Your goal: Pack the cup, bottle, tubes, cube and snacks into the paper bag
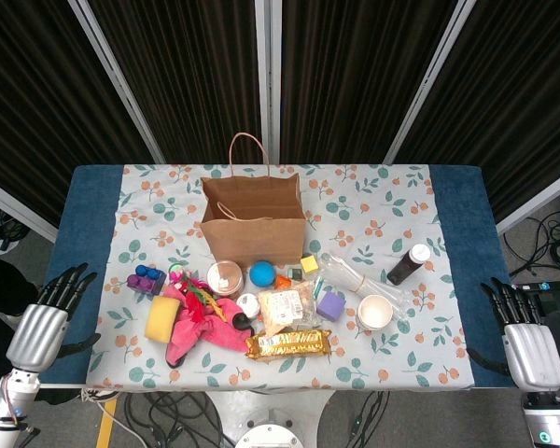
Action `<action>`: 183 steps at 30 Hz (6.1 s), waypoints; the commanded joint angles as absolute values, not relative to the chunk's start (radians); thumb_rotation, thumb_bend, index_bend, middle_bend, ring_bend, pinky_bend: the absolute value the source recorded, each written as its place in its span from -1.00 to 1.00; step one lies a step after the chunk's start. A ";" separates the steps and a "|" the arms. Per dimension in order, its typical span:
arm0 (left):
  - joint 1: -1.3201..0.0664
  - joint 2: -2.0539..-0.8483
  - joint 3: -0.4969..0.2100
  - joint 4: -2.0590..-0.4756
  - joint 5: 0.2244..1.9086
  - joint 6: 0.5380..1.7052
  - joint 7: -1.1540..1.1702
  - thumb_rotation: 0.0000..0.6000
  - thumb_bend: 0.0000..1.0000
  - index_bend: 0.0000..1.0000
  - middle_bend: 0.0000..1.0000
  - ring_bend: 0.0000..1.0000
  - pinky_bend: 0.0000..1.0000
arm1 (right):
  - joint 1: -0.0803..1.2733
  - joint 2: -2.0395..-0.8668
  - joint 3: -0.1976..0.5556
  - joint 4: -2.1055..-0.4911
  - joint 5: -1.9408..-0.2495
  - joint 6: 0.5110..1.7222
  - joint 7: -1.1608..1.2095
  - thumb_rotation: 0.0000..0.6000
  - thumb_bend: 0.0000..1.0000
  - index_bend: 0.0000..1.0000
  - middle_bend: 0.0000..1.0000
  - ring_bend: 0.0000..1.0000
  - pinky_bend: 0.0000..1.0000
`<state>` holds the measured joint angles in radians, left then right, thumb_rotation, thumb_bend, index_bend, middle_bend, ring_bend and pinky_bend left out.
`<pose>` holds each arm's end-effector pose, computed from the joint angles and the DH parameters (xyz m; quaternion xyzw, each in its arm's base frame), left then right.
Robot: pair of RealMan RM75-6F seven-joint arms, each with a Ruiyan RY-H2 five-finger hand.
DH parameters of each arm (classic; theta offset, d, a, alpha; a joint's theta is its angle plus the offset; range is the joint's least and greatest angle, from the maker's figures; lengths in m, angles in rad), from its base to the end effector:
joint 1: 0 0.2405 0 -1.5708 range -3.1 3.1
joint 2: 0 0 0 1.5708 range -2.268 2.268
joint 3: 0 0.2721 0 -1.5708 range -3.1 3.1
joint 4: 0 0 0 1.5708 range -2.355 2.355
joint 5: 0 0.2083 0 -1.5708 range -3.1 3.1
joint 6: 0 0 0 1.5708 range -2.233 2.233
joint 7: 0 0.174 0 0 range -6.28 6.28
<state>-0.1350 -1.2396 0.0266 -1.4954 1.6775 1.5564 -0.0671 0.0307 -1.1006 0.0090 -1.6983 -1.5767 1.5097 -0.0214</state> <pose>-0.2997 0.2095 0.1238 -0.6421 -0.3576 -0.4507 0.5066 -0.3089 -0.1852 0.1586 0.6012 -0.4053 0.3962 0.5633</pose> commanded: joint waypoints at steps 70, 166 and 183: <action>-0.140 -1.225 0.004 -1.473 1.650 1.553 -0.212 1.00 -1.00 -0.78 -0.80 -0.88 -0.67 | 0.538 -1.199 0.379 -2.227 -1.262 1.311 -0.860 1.00 -0.65 0.02 -0.17 -0.38 -0.17; -0.172 -1.242 0.016 -1.464 1.640 1.499 -0.212 1.00 -1.00 -0.77 -0.80 -0.87 -0.67 | 0.604 -1.303 0.103 -1.493 -1.087 1.048 -0.463 1.00 -0.97 -0.44 -0.66 -0.86 -0.52; -0.176 -1.249 0.018 -1.459 1.633 1.484 -0.203 1.00 -1.00 -0.78 -0.80 -0.87 -0.67 | 0.607 -1.349 0.113 -1.426 -1.092 1.029 -0.456 1.00 -0.82 -0.25 -0.52 -0.67 -0.29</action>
